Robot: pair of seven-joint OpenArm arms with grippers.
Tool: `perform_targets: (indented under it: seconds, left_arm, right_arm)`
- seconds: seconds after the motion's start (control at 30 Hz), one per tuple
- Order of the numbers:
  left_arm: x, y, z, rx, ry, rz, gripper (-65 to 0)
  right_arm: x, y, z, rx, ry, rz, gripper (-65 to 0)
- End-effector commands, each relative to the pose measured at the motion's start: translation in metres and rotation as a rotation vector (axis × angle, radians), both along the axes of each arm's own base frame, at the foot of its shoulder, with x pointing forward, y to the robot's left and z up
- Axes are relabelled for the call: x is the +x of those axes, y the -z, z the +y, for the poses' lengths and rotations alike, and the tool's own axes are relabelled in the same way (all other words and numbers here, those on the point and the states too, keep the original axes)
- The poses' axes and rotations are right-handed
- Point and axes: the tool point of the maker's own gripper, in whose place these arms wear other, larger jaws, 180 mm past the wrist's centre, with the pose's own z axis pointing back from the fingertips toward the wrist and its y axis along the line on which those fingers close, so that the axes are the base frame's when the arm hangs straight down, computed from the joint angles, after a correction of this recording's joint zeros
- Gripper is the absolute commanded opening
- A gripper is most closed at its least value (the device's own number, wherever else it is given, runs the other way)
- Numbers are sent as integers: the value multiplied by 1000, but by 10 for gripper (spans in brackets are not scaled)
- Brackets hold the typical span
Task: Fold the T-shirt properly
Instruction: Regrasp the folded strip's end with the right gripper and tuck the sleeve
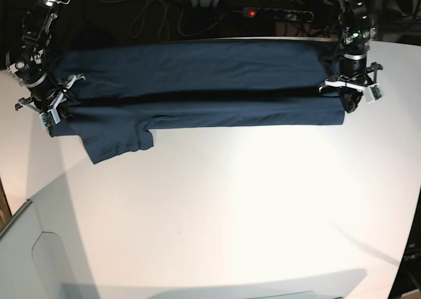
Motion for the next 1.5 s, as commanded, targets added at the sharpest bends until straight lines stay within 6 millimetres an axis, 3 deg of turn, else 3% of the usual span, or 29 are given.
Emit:
perform_targets:
  seconds: [0.0,0.2,0.5,0.7,0.83,0.93,1.13,1.27,1.47]
  left_arm:
    - [5,-14,7,27,-5,-44,-650]
    - [5,-12,5,25,-1,-40,-650]
    - [-3,7,5,3,-12,11,-650]
    - [-2,4,4,2,-10,2,-644]
    - [-2,5,4,1,-11,4,-460]
    - [-1,0,5,7,-13,-10,-416]
    - [7,-25,0,30,8,-68,-427]
    - [8,-38,-3,43,21,-95,-425]
    - [9,-39,-5,41,25,-99,-425]
  right_arm:
    - [7,-12,-5,-15,-12,-38,-648]
    - [6,-10,-6,-18,-10,-28,-649]
    - [-7,15,-16,3,9,52,-644]
    - [-4,5,-24,-30,1,35,-442]
    - [-5,-15,-21,-76,-33,-3,-318]
    - [0,-41,-25,-119,-27,-69,-315]
    - [23,-71,-10,-119,-32,-179,-310]
    - [47,-74,0,-116,-17,-155,-308]
    - [83,-43,18,-80,-46,-7,-308]
